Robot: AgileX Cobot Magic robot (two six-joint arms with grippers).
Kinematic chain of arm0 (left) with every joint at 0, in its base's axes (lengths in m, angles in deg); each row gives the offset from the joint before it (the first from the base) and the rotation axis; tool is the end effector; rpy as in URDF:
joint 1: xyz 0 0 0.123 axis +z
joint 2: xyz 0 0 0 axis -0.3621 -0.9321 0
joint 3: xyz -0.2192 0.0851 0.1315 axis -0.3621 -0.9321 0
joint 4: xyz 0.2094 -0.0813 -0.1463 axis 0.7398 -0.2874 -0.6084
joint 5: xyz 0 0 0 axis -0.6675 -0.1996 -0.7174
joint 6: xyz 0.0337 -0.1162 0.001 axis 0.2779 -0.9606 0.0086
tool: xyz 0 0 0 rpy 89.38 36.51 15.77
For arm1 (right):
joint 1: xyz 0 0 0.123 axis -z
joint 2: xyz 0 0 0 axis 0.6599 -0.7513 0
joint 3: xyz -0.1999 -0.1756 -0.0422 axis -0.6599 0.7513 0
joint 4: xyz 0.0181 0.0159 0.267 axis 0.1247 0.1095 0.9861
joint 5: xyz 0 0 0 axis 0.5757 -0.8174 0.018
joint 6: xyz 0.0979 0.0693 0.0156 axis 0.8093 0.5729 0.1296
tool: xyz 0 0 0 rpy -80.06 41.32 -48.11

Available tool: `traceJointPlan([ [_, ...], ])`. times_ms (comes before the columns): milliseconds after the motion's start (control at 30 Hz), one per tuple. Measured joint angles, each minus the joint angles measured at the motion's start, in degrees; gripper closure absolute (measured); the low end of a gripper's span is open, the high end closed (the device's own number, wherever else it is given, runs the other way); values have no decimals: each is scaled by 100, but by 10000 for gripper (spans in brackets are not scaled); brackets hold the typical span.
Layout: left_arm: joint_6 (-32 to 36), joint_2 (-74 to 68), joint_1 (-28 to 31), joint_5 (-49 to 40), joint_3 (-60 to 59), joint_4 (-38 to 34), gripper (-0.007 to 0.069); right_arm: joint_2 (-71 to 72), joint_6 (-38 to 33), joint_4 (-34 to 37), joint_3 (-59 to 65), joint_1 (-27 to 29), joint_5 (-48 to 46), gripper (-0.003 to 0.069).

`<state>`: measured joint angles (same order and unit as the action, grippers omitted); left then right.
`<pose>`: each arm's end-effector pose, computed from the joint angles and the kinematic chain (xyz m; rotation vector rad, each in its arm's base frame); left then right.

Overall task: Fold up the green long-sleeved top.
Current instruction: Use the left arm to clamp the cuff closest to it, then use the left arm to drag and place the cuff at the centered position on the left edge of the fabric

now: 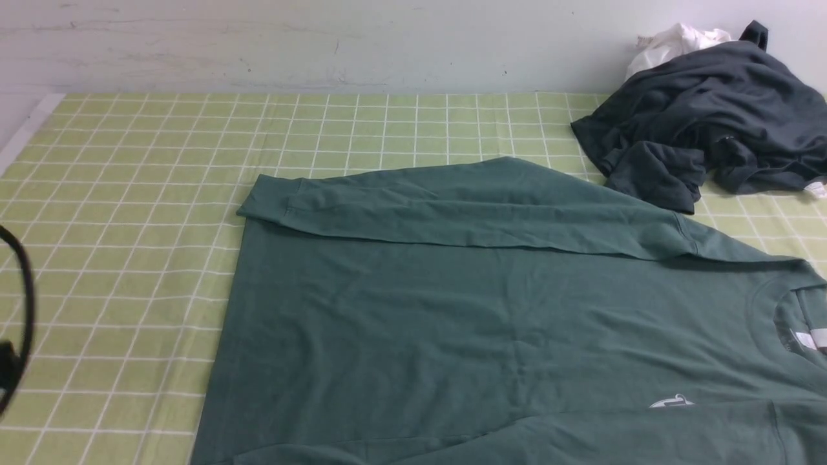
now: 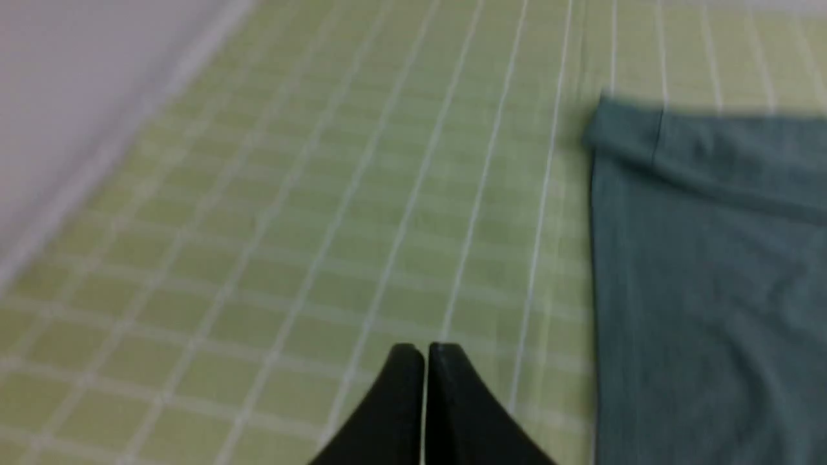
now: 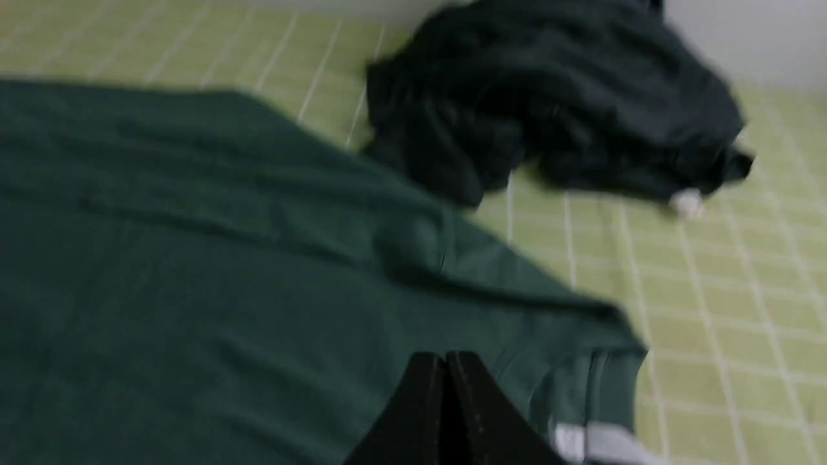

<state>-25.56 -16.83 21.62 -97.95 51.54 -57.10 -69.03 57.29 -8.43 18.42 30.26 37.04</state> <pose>0.1747 0.0107 0.2487 -0.2805 2.2302 -0.0191 0.2212 0.0248 0.2639 -0.1821 2.2904 -0.0897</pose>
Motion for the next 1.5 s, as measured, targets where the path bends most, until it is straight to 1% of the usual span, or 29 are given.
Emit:
traceJointPlan([
  [33, 230, -159, -32, -82, -103, -368, 628, -165, -153, 169, 0, -127, -212, 675],
  [100, 920, -581, -138, -143, -306, -1241, 628, -548, -559, 568, 0, -444, -535, 675],
  [167, 1616, -1070, -252, -143, -426, -2105, 624, -854, -1008, 885, 0, -748, -559, 675],
  [200, 2172, -1392, -324, -143, -465, -2619, 615, -997, -1270, 1133, -1, -922, -500, 675],
  [233, 2251, -1502, -341, -143, -471, -2771, 609, -1035, -1363, 1167, -7, -949, -472, 675],
  [267, 2790, -1876, -379, -143, -478, -3196, 581, -1150, -1678, 1412, -8, -1160, -343, 675],
  [300, 3138, -2134, -387, -129, -478, -3394, 554, -1211, -1893, 1583, -13, -1277, -232, 675],
  [333, 3463, -2378, -387, -108, -478, -3536, 515, -1270, -2131, 1776, -19, -1380, -133, 675],
  [367, 3634, -2613, -387, -89, -461, -3591, 477, -1303, -2279, 1894, -30, -1470, -33, 675],
  [400, 3719, -2835, -387, -89, -431, -3614, 445, -1340, -2449, 2027, -36, -1543, 68, 675],
  [433, 3747, -2880, -387, -89, -414, -3622, 429, -1345, -2484, 2075, -36, -1555, 84, 675],
  [467, 3818, -3198, -387, -77, -331, -3676, 370, -1391, -2706, 2223, -47, -1636, 225, 675],
  [567, 3841, -3682, -387, -28, -129, -3710, 259, -1424, -2955, 2406, -47, -1685, 414, 675],
  [600, 3841, -3711, -387, -19, -117, -3710, 253, -1424, -2956, 2403, -47, -1683, 426, 675],
  [633, 3847, -3916, -387, 32, -29, -3710, 216, -1429, -2994, 2429, -47, -1696, 487, 675],
  [667, 3847, -4029, -387, 64, 10, -3695, 204, -1433, -3013, 2442, -47, -1696, 511, 675],
  [767, 3791, -4279, -387, 96, 57, -3655, 193, -1433, -3019, 2468, -47, -1696, 529, 675],
  [900, 3762, -4517, -387, 116, 63, -3626, 203, -1433, -3019, 2486, -47, -1696, 529, 675],
  [933, 3740, -4563, -387, 121, 86, -3619, 225, -1433, -3019, 2486, -47, -1696, 529, 675],
  [967, 3734, -4563, -387, 121, 84, -3619, 225, -1433, -3019, 2486, -47, -1696, 529, 675],
  [1067, 3735, -4570, -387, 121, 101, -3608, 302, -1433, -3023, 2492, -47, -1696, 558, 675],
  [1200, 3790, -4498, -387, 91, 106, -3608, 528, -1433, -3036, 2492, -47, -1696, 614, 675],
  [1233, 3803, -4488, -387, 76, 106, -3608, 537, -1433, -3036, 2492, -47, -1696, 614, 675],
  [1267, 3849, -4402, -387, 57, 106, -3608, 579, -1433, -3036, 2492, -47, -1696, 614, 675],
  [1333, 3956, -4233, -391, 18, 137, -3621, 598, -1433, -3036, 2492, -47, -1696, 614, 675],
  [1500, 4166, -3711, -391, -139, 608, -3621, 599, -1433, -3036, 2492, -47, -1696, 614, 675],
])
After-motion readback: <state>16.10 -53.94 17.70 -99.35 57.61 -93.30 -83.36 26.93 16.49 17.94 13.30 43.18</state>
